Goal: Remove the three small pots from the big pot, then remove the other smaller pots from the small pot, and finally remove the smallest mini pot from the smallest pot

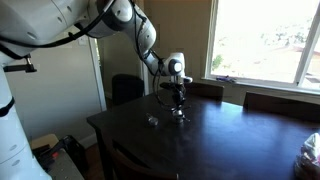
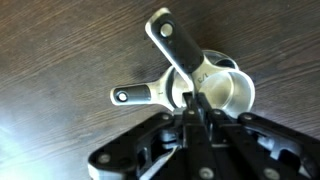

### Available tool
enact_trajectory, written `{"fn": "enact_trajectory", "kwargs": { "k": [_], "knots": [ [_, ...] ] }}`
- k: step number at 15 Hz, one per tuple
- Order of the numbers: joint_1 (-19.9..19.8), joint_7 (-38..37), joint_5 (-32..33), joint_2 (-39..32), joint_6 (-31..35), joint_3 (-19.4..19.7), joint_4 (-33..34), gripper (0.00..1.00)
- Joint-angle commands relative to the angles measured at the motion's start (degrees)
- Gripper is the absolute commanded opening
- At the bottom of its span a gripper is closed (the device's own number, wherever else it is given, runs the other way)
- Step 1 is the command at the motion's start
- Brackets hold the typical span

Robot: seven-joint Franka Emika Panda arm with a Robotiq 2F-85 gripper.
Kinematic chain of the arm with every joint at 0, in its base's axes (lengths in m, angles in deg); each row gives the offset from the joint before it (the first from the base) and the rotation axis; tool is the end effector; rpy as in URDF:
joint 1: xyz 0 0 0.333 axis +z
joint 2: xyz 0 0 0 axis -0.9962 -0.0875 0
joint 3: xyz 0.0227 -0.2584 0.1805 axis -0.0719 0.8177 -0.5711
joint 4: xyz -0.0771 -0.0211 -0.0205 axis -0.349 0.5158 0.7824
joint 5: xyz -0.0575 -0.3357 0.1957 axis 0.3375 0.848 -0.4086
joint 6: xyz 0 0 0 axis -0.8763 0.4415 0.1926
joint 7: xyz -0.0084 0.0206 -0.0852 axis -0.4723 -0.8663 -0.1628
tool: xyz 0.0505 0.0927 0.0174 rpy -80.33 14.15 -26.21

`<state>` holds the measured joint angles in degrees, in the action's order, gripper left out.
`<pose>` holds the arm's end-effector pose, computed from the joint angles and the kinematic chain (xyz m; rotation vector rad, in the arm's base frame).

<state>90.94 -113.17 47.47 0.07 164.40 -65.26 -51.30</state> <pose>0.7331 0.0043 0.1452 2.9618 -0.6307 0.0027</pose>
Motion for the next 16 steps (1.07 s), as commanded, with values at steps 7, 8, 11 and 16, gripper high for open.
{"fn": "enact_trajectory", "kwargs": {
  "k": [7,8,11,16],
  "knots": [
    [-0.47,7.41,-1.22,14.33,10.57,-3.59,-18.82,0.05],
    [-0.40,8.06,-1.22,15.50,11.34,-3.99,-20.21,0.05],
    [-0.20,9.37,-1.39,17.95,12.53,-5.32,-23.19,0.05],
    [0.33,10.30,-2.08,16.48,13.84,-7.98,-23.07,0.05]
  ]
}}
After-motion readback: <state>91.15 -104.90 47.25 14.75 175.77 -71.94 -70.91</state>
